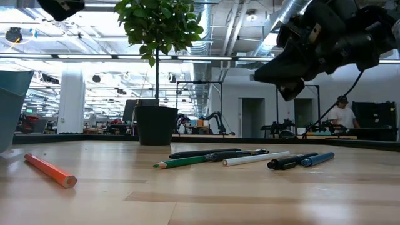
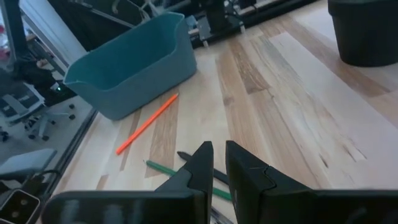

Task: Sort pens & pencils
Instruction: Put the black pencil into the blue bin

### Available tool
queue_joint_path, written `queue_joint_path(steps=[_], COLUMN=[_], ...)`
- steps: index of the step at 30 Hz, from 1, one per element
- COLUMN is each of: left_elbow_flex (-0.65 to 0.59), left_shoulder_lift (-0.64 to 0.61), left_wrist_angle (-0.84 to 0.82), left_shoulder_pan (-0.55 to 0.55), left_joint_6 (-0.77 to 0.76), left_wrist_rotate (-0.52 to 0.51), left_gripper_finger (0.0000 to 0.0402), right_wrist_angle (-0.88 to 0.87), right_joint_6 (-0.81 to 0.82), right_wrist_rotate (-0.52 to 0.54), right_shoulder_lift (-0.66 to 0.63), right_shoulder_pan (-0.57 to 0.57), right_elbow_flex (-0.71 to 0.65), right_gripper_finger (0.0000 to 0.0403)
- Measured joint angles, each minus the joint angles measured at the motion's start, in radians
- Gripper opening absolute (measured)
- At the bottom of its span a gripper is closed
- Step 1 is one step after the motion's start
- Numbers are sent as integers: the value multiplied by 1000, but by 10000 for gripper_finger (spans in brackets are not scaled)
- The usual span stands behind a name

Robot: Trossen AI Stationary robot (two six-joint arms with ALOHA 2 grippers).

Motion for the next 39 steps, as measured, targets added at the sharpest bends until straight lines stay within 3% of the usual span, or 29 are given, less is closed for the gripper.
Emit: queue_joint_path(steps=[10,18,27,39], left_elbow_flex=[-1,-105,-264,-307], left_shoulder_lift=[0,0,-1,-1], left_wrist_angle=[1,129,331,379], left_shoulder_pan=[-146,-246,-287,-312], left_joint_6=[-12,-20,-46,-128], left_wrist_rotate=[7,0,20,1], left_gripper_finger=[13,13,13,27], right_wrist_angle=[19,28,92,95], right_joint_6=[14,16,16,16], right_wrist_rotate=[2,2,2,2], right_shoulder_lift=[0,0,0,0], right_shoulder_pan=[0,0,0,0], right_elbow_flex=[0,0,0,0], right_gripper_finger=[66,66,66,66])
